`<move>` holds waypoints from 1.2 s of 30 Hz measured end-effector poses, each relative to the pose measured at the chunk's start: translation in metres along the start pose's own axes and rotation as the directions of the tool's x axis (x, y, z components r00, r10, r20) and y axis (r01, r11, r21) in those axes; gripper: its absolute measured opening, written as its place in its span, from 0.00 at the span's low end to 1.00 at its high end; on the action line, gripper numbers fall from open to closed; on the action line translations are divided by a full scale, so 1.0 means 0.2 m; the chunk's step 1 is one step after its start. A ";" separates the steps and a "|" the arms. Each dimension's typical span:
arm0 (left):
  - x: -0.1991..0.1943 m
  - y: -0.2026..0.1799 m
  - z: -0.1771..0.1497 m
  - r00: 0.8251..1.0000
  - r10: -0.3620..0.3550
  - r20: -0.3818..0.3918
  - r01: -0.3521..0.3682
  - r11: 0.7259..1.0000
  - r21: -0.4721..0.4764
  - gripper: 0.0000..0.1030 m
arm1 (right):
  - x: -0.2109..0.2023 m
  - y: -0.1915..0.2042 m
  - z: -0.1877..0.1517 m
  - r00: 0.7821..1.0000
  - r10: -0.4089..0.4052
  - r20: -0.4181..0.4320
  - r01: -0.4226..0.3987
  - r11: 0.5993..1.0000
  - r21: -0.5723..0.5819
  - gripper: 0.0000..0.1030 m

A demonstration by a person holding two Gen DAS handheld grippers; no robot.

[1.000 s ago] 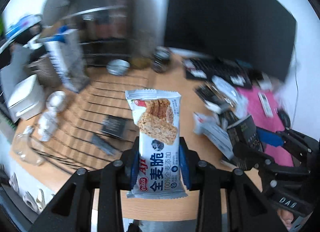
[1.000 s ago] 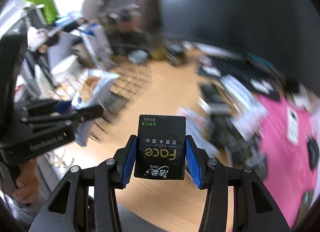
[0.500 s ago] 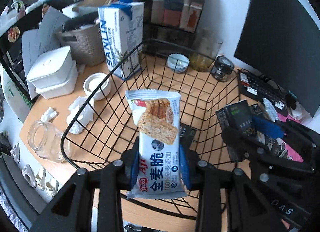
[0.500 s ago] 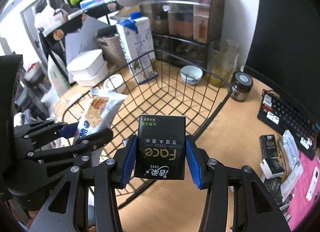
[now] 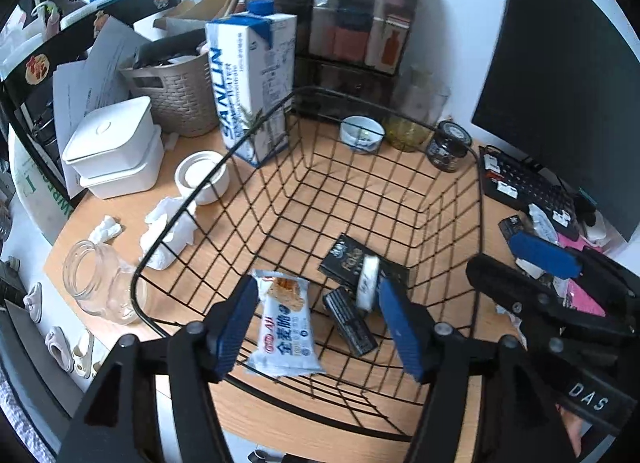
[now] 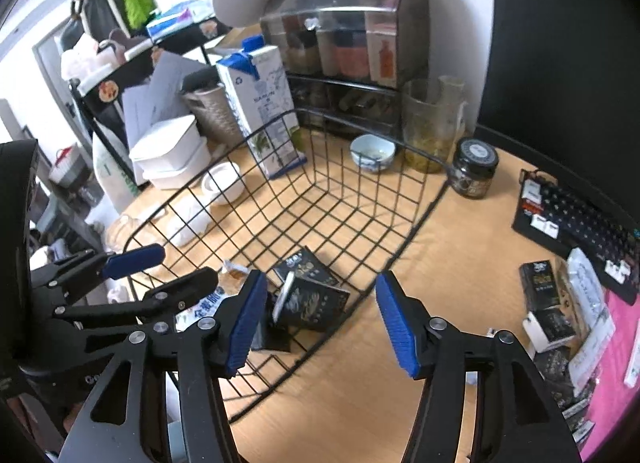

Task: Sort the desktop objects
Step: 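Open both tools to drop the snack bar and tissue pack into the basket, then grasp a black Face tissue pack with the right tool while the left tool reaches a white snack bag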

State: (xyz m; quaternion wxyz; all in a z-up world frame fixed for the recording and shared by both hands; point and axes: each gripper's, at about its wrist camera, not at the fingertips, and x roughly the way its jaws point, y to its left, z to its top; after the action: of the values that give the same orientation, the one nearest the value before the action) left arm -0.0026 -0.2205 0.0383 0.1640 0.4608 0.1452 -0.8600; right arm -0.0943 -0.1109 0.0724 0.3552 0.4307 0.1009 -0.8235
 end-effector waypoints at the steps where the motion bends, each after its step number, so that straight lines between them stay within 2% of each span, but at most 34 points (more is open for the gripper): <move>1: -0.01 -0.02 -0.01 1.000 -0.003 0.000 0.003 1.000 0.011 0.67 | -0.02 -0.01 -0.01 1.000 -0.004 0.001 0.004 1.000 -0.001 0.56; 6: -0.06 -0.19 -0.06 0.999 -0.037 0.007 0.037 0.995 0.091 0.67 | -0.14 -0.11 -0.10 0.999 -0.047 0.014 0.046 0.999 0.004 0.56; 11: -0.12 -0.39 -0.14 0.997 -0.082 0.012 0.079 0.982 0.172 0.67 | -0.35 -0.30 -0.25 0.994 -0.107 0.038 0.105 0.993 0.047 0.56; 15: -0.13 -0.66 -0.25 0.988 -0.150 -0.033 0.154 0.945 0.289 0.68 | -0.46 -0.48 -0.40 0.984 -0.175 0.022 0.172 0.981 0.090 0.60; 20: 0.01 -0.97 -0.39 0.980 -0.155 -0.125 0.192 0.905 0.380 0.70 | -0.52 -0.76 -0.62 0.970 -0.241 -0.032 0.243 0.954 0.177 0.61; 24: 0.22 -1.13 -0.42 0.955 -0.168 -0.246 0.251 0.898 0.360 0.70 | -0.51 -0.96 -0.77 0.958 -0.272 -0.085 0.284 0.937 0.202 0.61; 30: 0.39 -1.22 -0.36 0.930 -0.195 -0.312 0.281 0.924 0.261 0.70 | -0.44 -1.20 -0.92 0.938 -0.299 -0.176 0.327 0.932 0.159 0.61; 32: 0.43 -1.24 -0.33 0.920 -0.206 -0.333 0.292 0.928 0.230 0.70 | -0.41 -1.26 -0.94 0.937 -0.294 -0.187 0.324 0.933 0.157 0.61; 36: 0.50 -1.28 -0.29 0.911 -0.204 -0.358 0.292 0.933 0.212 0.71 | -0.37 -1.33 -0.96 0.945 -0.256 -0.201 0.290 0.943 0.164 0.61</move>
State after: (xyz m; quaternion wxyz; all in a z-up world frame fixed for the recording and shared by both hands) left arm -0.1178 0.0192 -0.0519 -0.0361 0.5933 0.1138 -0.7961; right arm -0.1230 0.2101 -0.0249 0.1837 0.5159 0.1115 -0.8293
